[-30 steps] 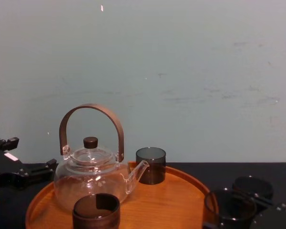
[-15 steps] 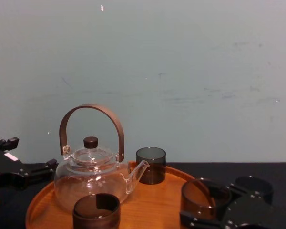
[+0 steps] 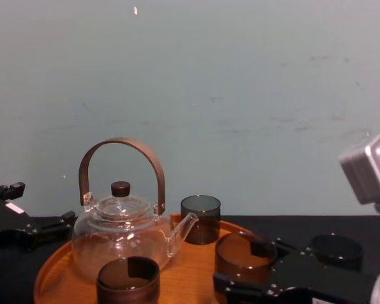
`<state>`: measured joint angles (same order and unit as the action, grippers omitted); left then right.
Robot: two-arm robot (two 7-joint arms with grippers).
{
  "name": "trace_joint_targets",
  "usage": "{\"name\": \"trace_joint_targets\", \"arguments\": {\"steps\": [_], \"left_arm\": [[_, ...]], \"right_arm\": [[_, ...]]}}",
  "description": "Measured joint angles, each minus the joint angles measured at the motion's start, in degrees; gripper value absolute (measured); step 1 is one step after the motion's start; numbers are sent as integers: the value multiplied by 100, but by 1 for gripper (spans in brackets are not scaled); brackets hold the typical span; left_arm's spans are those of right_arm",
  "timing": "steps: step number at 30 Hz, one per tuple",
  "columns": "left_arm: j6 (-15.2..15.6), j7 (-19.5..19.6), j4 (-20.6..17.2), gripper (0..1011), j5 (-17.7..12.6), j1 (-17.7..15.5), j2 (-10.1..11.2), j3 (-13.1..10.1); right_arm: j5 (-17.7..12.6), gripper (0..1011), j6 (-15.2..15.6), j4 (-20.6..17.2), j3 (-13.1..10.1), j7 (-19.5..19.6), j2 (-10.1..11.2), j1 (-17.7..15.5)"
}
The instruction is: Pick up the glass from the table and place it on the tray.
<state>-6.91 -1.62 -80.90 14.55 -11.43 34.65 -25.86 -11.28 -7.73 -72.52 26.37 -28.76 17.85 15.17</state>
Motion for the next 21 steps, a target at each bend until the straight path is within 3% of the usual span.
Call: {"name": "trace_joint_targets", "arguments": {"steps": [21], "left_arm": [[0,0,0,1001,0,0,0,0]], "right_arm": [[-76,911,-287,655,200,-235,-252,373]]}}
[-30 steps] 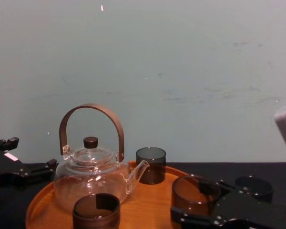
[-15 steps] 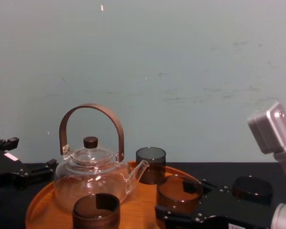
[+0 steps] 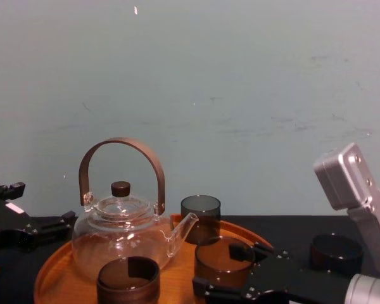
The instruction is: Pick up the glass from the table and place it on the tray.
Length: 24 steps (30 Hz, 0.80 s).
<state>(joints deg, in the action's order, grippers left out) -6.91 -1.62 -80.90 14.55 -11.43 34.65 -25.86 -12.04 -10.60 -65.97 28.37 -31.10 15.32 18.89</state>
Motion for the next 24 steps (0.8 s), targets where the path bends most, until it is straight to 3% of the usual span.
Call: {"name": "trace_joint_targets", "arguments": {"steps": [24], "left_arm": [[0,0,0,1001,0,0,0,0]], "right_arm": [[-111,909,-179,450,44,-96,-133,147]]}}
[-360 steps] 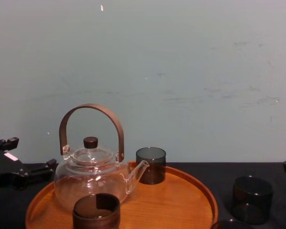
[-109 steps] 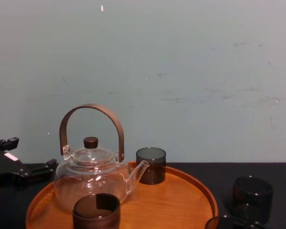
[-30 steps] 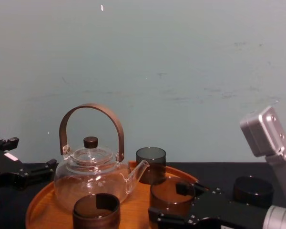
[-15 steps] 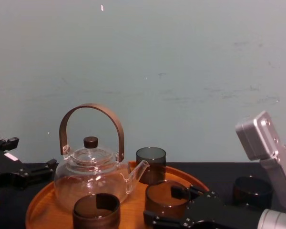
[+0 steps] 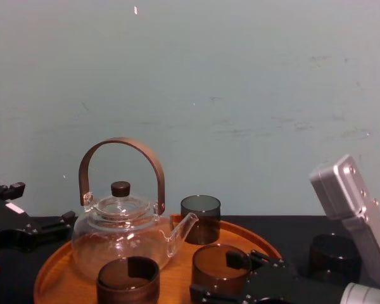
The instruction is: Pick up the glass from the table and place it on the tray.
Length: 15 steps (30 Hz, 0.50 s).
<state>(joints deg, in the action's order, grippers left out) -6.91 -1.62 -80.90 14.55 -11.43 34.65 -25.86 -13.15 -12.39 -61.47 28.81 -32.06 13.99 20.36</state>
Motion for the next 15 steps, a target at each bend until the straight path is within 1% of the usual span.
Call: {"name": "trace_joint_targets", "arguments": {"steps": [6,15], "left_arm": [[0,0,0,1001,0,0,0,0],[0,0,0,1001,0,0,0,0]], "right_arm": [[-7,911,-6,95,0,2,-33,22],[-1,911,2,97,1,9,-35,24]]}}
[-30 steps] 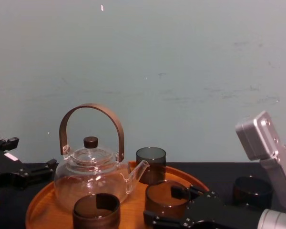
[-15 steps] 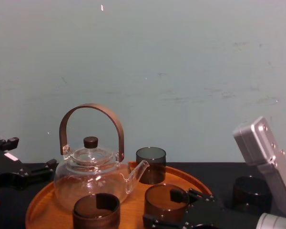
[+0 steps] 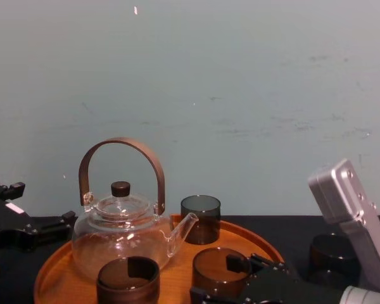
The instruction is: Pick up the glass from the table and place it on the tray.
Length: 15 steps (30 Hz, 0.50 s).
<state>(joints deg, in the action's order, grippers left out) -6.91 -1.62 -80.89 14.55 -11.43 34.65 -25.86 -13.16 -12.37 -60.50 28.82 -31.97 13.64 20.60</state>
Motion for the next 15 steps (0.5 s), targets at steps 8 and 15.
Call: {"name": "trace_joint_targets", "arguments": {"steps": [8,15], "left_arm": [[0,0,0,1001,0,0,0,0],[0,0,0,1001,0,0,0,0]], "right_arm": [[0,1000,3,-8,-3,3,2,-1],[-56,1002,21,-54,-33,-25,23,-37]]}}
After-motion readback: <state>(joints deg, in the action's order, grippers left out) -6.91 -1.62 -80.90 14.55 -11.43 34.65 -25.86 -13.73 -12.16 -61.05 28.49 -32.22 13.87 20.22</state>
